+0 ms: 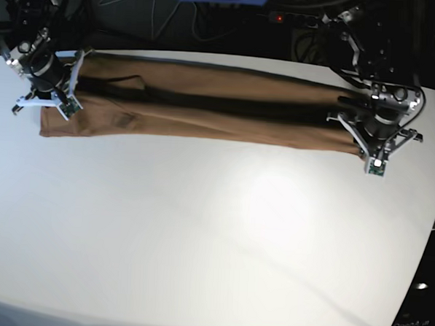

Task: Fold the T-shirt properly
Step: 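Lift the gripped edge and fold it over onto the first fold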

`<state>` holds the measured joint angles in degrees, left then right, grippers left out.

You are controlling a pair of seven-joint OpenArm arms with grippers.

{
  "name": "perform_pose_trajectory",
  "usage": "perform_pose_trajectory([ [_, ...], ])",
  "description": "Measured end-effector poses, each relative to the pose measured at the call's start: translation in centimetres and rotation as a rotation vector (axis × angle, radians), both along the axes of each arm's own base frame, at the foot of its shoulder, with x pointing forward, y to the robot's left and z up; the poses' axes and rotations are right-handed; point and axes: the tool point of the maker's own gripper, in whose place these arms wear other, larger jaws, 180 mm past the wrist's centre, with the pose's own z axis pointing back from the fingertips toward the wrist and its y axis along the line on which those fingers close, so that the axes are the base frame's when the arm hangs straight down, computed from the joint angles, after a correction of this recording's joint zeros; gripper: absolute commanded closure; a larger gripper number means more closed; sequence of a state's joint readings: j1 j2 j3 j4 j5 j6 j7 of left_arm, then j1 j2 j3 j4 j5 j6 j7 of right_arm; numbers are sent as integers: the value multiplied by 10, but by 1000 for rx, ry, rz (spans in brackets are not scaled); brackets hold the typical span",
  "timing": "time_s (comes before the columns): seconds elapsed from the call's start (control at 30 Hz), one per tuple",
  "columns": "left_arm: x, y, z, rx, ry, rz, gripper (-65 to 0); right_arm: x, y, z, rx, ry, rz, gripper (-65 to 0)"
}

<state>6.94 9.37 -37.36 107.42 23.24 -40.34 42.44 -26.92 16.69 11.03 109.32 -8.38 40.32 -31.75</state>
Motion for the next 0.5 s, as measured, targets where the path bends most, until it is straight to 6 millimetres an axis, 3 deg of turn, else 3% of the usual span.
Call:
perform_pose_trajectory([
  [0.17,-6,3,0,10,10,4,-32,-22,1,-9,14,41,6,-4],
  [0.5,-20,7,-9,14,42,13,-33,-25,2,-10,22,43,8,-4],
])
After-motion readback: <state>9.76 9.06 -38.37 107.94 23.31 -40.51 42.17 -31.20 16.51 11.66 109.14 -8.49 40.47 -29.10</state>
